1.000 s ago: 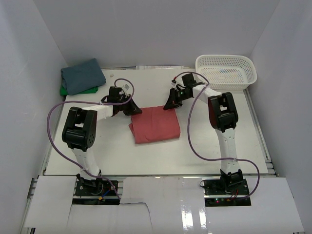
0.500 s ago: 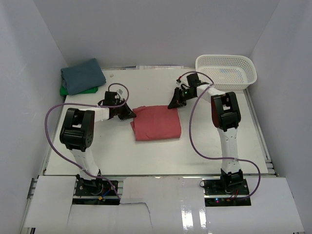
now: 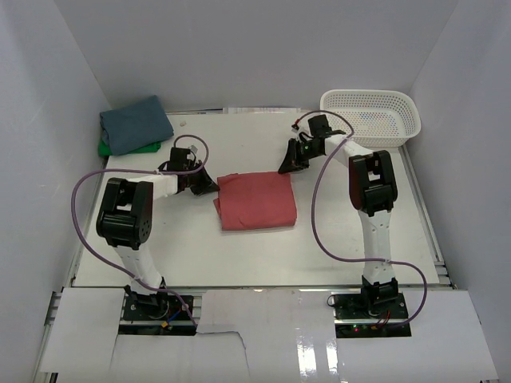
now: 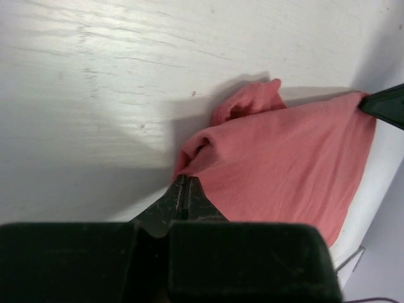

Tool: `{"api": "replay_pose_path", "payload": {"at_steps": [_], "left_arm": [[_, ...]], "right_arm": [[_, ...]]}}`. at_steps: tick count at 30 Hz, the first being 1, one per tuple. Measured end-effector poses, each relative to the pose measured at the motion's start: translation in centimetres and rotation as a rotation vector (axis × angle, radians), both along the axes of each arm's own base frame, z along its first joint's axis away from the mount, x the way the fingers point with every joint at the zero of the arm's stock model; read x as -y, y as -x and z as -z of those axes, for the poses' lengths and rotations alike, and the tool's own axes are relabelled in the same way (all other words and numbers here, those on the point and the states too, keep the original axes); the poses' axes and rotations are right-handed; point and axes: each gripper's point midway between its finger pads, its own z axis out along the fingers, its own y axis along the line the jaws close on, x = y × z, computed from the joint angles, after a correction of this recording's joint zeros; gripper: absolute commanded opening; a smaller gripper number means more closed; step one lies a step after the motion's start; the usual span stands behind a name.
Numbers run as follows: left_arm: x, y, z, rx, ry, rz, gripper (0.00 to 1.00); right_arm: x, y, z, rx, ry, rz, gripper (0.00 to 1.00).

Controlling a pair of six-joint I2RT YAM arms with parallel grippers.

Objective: Fold and stack the t-shirts
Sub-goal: Smooth out wrinkles on the folded tshirt, then put the neatly folded tshirt into the corner of the board with the left arm

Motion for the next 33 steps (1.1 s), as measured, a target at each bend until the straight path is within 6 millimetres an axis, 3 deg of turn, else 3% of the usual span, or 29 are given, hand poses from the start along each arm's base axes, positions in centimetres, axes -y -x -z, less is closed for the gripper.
{"api": "replay_pose_path", "payload": {"at_steps": [5, 9, 13, 16, 18, 23, 26, 33], "left_arm": [[-1.6, -1.0, -2.5, 0.016, -0.063, -0.052, 0.00], [-2.1, -3.4, -8.8, 0.143, -0.068, -0.063, 0.00], [-1.4, -3.5, -16.2, 0.303, -0.014, -0.037, 0.00], [-0.6, -2.1, -18.5, 0.347, 0.037, 0.012, 0.00], [0.0, -0.9, -17.8, 0.337, 0.067, 0.046, 0.00], [1.2, 3.4, -11.4, 0.165, 0.132, 0.111, 0.00], [2.0, 5.7, -8.6, 0.085, 0.166, 0.143, 0.00], [6.4, 8.0, -6.6, 0.048, 0.215, 0.268, 0.00]], "right_arm": [[0.7, -1.6, -2.7, 0.070, 0.009, 0.026, 0.18], [0.9, -2.1, -7.1, 0.150, -0.024, 0.035, 0.18], [0.7, -0.1, -11.5, 0.210, -0.074, 0.016, 0.18], [0.1, 2.6, -12.2, 0.197, -0.098, -0.023, 0.17], [-0.8, 4.6, -11.2, 0.153, -0.109, -0.060, 0.16], [-2.2, 9.2, -7.3, 0.012, -0.095, -0.125, 0.14], [-2.8, 10.9, -6.4, -0.034, -0.095, -0.152, 0.13], [-3.7, 13.0, -5.3, -0.075, -0.109, -0.189, 0.11]]}}
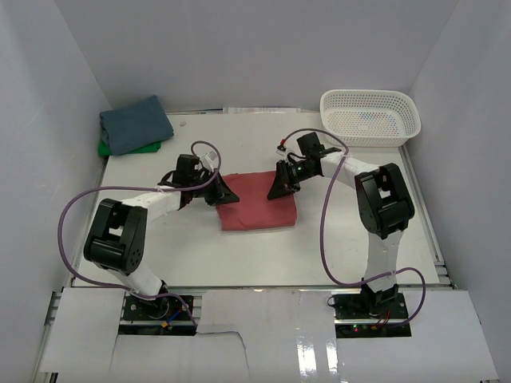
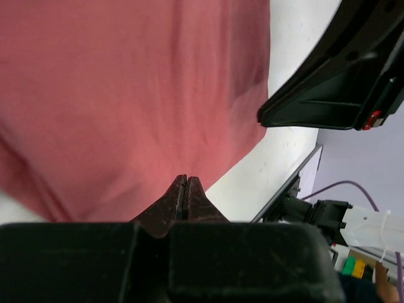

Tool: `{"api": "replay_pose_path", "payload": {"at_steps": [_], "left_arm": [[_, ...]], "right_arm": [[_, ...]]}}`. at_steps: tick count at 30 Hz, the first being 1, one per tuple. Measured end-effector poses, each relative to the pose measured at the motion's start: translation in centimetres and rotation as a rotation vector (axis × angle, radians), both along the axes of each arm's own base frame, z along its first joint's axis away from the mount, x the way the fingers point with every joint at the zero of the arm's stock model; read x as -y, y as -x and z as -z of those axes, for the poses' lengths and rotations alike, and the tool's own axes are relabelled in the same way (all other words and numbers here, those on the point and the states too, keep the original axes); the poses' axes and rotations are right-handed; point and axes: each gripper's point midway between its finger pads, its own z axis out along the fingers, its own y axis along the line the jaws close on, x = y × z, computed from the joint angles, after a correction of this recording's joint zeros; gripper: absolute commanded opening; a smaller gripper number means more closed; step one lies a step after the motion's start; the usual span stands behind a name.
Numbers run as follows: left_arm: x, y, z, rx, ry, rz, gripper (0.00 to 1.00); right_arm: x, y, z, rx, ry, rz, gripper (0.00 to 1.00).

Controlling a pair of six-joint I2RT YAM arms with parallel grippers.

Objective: Fold and stack the t-shirts
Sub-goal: Put the neatly folded tshirt into the corner of the board with the left arm

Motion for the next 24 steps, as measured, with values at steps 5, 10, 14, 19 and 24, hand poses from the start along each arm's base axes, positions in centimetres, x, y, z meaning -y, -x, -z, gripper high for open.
{"api": "replay_pose_path", "payload": {"at_steps": [5, 10, 14, 19, 24], "left_arm": [[2.6, 0.9, 1.1, -0.006, 0.014, 0.068, 0.00], [2.9, 1.2, 2.0, -0.020, 0.014, 0.072, 0.00], [2.4, 1.9, 3.0, -0.042, -0.002, 0.064, 0.00], [1.2, 3.6, 5.4, -0.098, -0.026, 0.046, 0.00], [0.6, 4.6, 6.1, -0.110, -0.008, 0.040, 0.00]], "right_arm": [[0.0, 1.2, 1.6, -0.034, 0.012, -0.012, 0.10], [0.3, 1.7, 3.5, -0.068, 0.038, -0.009, 0.08], [0.9, 1.6, 5.1, -0.090, 0.060, 0.006, 0.08], [2.5, 1.5, 6.3, -0.123, 0.078, 0.045, 0.08], [3.7, 1.5, 6.5, -0.145, 0.067, 0.070, 0.08]]}}
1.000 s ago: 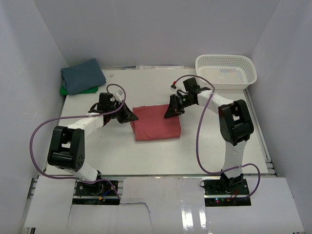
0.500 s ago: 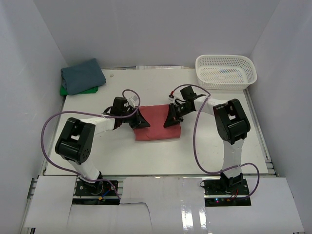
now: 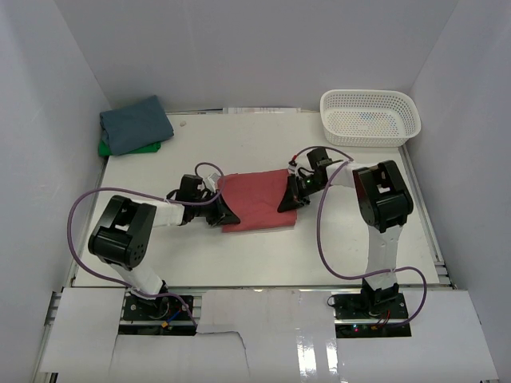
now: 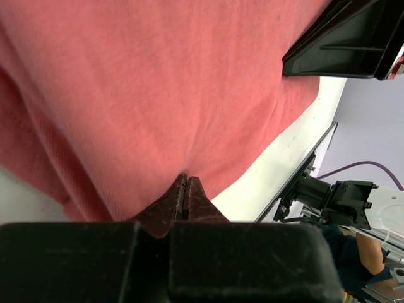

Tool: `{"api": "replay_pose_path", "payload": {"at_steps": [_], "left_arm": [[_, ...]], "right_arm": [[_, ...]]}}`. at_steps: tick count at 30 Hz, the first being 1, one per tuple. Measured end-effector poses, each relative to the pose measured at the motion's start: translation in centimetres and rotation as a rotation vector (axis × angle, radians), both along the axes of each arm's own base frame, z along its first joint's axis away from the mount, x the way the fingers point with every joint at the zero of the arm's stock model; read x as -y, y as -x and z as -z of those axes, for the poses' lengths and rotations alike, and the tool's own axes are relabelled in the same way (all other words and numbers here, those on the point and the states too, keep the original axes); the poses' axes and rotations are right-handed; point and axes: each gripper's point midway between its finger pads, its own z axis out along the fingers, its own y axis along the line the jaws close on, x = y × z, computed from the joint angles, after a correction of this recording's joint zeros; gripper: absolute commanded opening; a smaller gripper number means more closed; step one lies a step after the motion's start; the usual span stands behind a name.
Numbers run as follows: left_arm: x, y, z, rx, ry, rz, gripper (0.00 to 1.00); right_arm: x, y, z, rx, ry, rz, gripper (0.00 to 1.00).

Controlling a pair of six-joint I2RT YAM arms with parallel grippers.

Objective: Fold and stack the t-shirts
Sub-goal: Put the neatly folded tshirt into the corner of the board with the left arm

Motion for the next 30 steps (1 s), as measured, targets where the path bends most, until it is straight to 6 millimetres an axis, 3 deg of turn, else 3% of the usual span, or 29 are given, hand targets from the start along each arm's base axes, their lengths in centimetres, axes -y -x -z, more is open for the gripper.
{"api": "replay_pose_path", "payload": {"at_steps": [6, 16, 25, 26, 27, 28, 30], "left_arm": [[-1.2, 0.7, 0.4, -0.016, -0.003, -0.027, 0.00], [-2.5, 0.1, 0.1, -0.007, -0.038, -0.056, 0.00], [-2.8, -0.4, -0.8, -0.008, -0.061, -0.070, 0.01], [-2.9, -0.5, -1.2, 0.000, -0.066, -0.073, 0.09], [-3.0, -0.6, -1.6, 0.011, -0.074, -0.078, 0.26], [-3.2, -0.7, -2.3, 0.026, -0.080, -0.085, 0.34], [-3.5, -1.2, -3.9, 0.071, -0.094, -0.097, 0.50]], "right_arm": [[0.9, 0.0, 0.0, -0.002, 0.000, 0.019, 0.08], [2.1, -0.8, -0.7, 0.038, 0.037, 0.047, 0.08], [1.6, -0.3, -4.3, 0.079, -0.053, 0.021, 0.09], [1.6, -0.1, -4.8, 0.084, -0.060, 0.018, 0.13], [1.6, 0.1, -5.2, 0.094, -0.066, 0.016, 0.16], [1.6, 0.3, -5.7, 0.105, -0.069, 0.013, 0.25], [1.6, 0.5, -6.6, 0.134, -0.070, 0.016, 0.34]]}}
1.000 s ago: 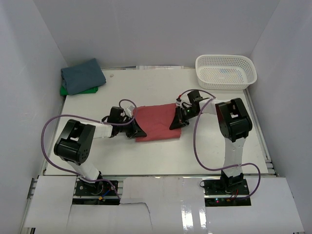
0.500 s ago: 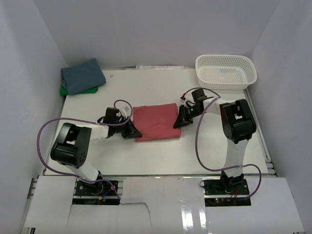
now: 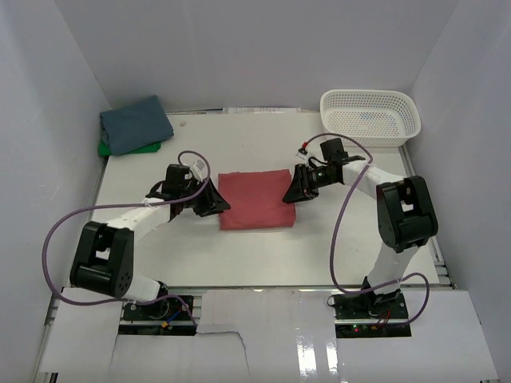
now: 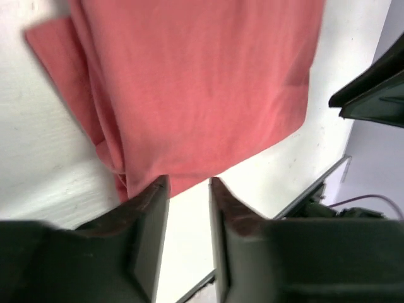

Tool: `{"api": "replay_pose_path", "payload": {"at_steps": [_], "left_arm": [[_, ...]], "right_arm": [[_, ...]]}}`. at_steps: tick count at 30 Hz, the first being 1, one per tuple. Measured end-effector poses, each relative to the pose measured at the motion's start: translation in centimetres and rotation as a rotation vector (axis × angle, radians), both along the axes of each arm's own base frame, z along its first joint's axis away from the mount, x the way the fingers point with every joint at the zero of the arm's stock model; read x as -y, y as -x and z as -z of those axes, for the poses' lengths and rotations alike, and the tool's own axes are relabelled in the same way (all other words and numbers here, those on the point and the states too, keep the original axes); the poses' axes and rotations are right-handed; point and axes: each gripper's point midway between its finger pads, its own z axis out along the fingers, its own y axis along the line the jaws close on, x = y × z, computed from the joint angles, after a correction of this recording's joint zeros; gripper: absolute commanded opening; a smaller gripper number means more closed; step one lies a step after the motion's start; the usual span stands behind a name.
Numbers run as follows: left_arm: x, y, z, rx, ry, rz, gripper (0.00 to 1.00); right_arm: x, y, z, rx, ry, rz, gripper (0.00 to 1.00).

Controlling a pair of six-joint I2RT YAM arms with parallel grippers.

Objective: Fold and stack the t-shirts
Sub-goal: Put the neatly folded tshirt into the corner of the board with the left arm

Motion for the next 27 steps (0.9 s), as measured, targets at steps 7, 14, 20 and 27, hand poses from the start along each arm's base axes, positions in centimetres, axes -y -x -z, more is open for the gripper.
{"api": "replay_pose_path", "payload": {"at_steps": [7, 14, 20, 27], "left_arm": [[-1.7, -3.2, -6.3, 0.154, -0.083, -0.104, 0.92], [-4.2, -3.7, -2.7, 0.048, -0.233, -0.190, 0.92], [-5.3, -2.8, 2.9, -0.116, -0.331, -0.197, 0.90], [-5.0, -3.8, 3.3, -0.098, -0.317, -0.209, 0.88]], "right_arm": [[0.2, 0.6, -2.5, 0.095, -0.018, 0.011, 0.70], [0.9, 1.3, -4.9, 0.198, -0.012, 0.041, 0.72], [1.3, 1.3, -8.0, 0.312, -0.017, 0.066, 0.73], [1.7, 1.5, -8.9, 0.344, -0.005, 0.078, 0.73]]}}
